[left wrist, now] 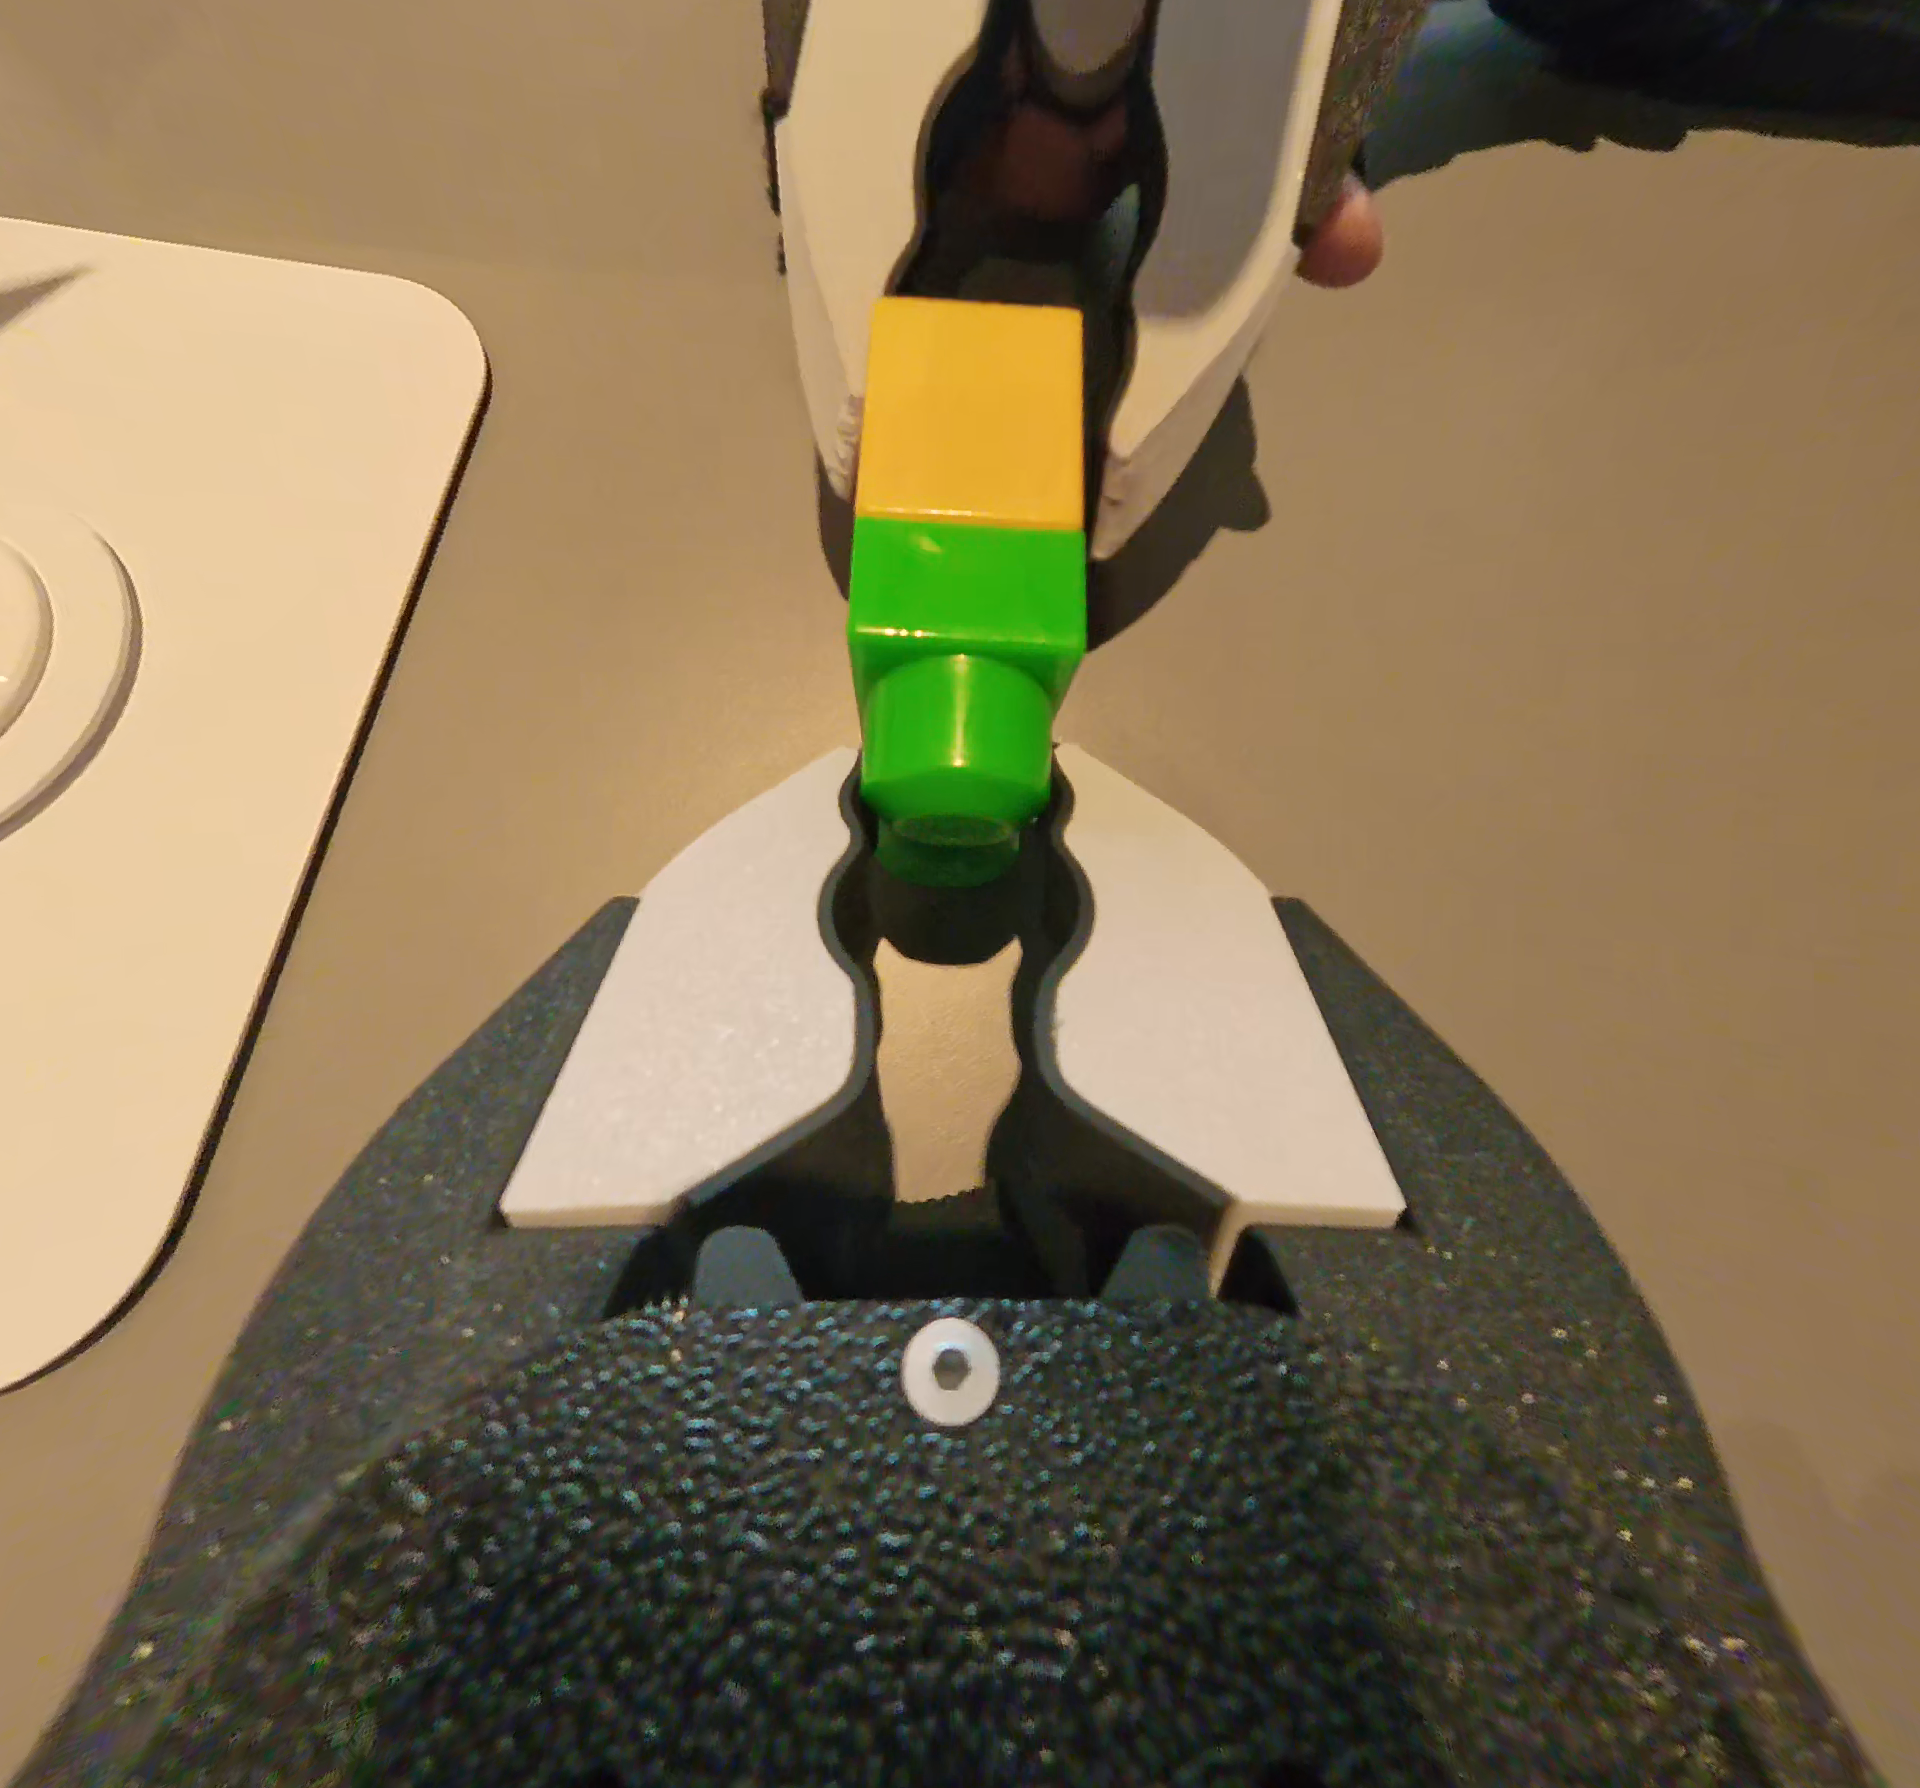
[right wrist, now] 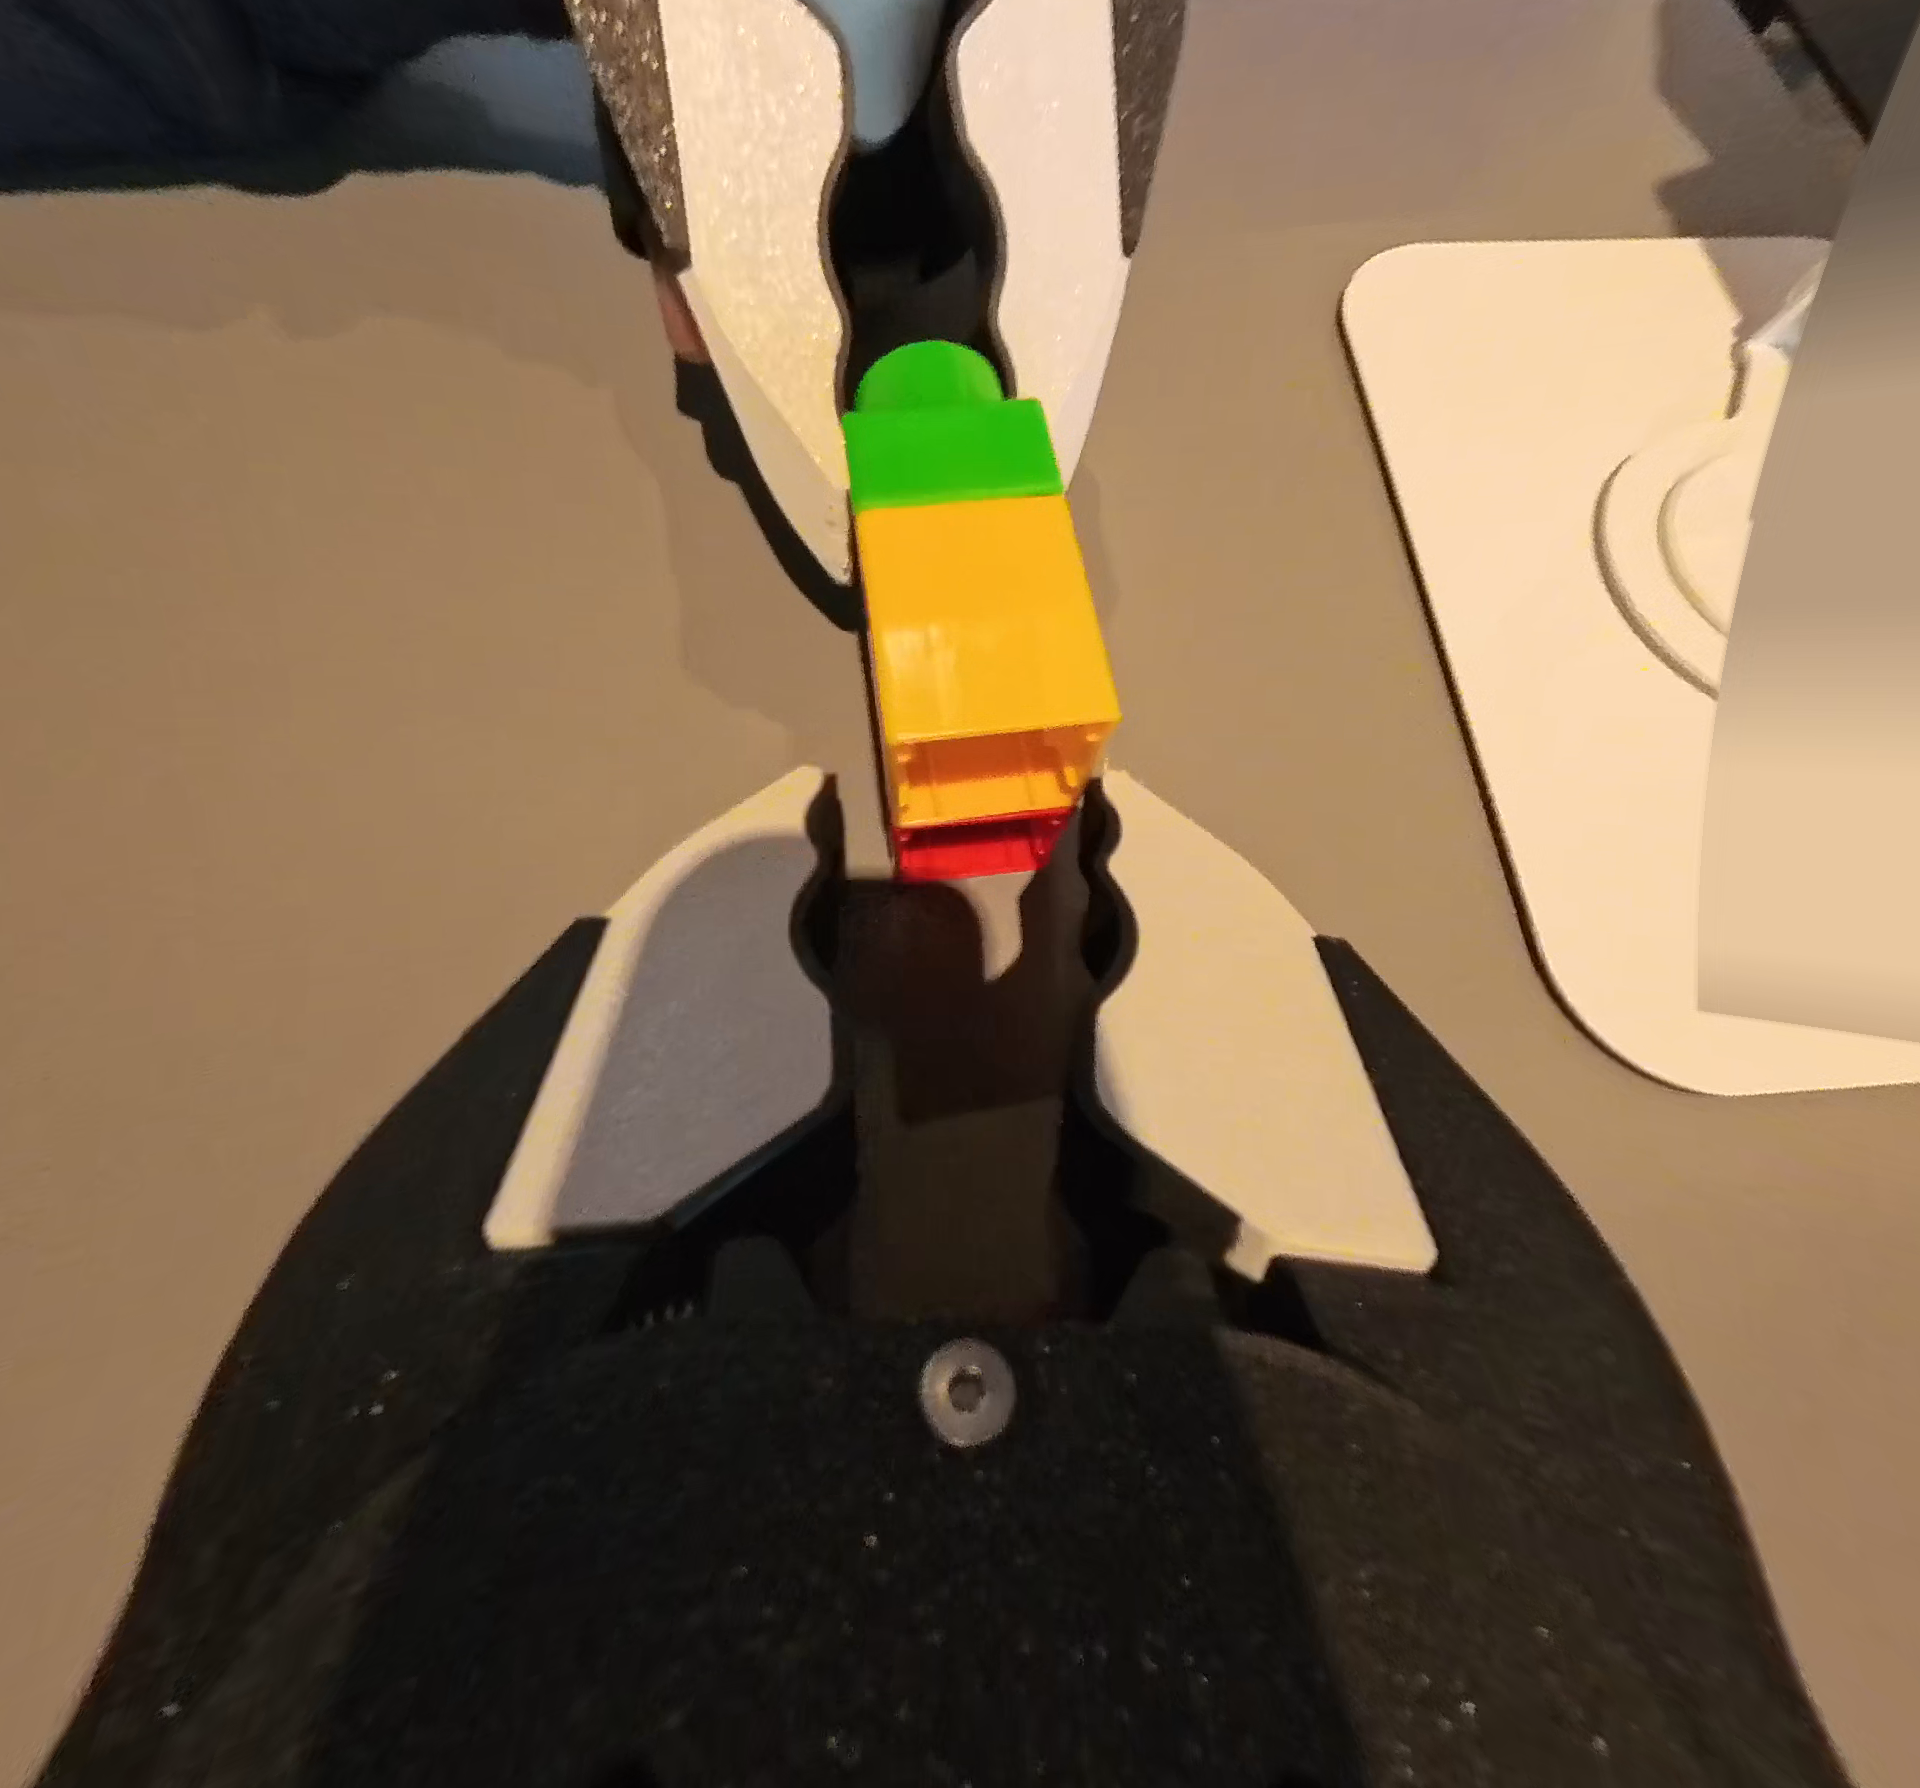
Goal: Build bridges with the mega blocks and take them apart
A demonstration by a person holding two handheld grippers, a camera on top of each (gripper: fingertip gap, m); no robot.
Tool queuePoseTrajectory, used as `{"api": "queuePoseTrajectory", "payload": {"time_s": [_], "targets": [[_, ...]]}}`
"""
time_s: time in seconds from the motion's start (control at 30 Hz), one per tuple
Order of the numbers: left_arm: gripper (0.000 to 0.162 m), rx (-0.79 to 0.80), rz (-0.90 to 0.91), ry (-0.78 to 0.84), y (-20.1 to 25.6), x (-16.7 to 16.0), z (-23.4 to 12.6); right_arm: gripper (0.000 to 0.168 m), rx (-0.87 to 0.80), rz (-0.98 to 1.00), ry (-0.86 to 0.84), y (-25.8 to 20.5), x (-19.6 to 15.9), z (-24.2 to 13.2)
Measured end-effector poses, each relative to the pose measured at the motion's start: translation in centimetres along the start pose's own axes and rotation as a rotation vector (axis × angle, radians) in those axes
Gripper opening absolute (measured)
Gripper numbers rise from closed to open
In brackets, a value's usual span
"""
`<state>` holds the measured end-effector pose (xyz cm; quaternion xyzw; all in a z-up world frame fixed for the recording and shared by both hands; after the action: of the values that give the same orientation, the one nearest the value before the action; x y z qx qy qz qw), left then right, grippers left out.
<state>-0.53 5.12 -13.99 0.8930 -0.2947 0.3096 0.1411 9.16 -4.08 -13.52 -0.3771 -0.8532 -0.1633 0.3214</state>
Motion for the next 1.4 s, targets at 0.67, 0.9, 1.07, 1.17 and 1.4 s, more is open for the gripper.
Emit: {"api": "queuePoseTrajectory", "payload": {"time_s": [0.67,0.9,1.07,1.17,1.4], "targets": [[0.029,-0.027,0.012,0.023,0.2,0.0,0.2,0.034,-0.002,-0.040,-0.121,-0.2,-1.1,0.5],[0.028,-0.011,0.007,0.004,0.2,0.3,0.3,0.032,0.007,-0.026,-0.149,-0.1,-1.1,0.7],[0.028,-0.006,0.004,-0.018,0.3,0.5,0.3,0.031,0.014,-0.015,-0.151,0.0,-1.1,0.8],[0.028,-0.005,0.004,-0.022,0.3,0.5,0.3,0.031,0.010,-0.015,-0.151,0.0,-1.0,0.8],[0.028,-0.004,0.011,-0.010,0.2,0.2,0.1,0.034,-0.010,-0.028,-0.140,0.0,-1.0,0.9]]}}
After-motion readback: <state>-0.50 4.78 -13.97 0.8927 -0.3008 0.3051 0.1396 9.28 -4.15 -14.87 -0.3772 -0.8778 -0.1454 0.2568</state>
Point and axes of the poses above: each gripper's, where its closed fingertips meet, z out along the fingers, x out of its top, y = z × x across the jaws, the point moved 6 cm from there along -z, back along the fingers, and after that the axes turned 11 degrees about -y, right-handed, at the moved point
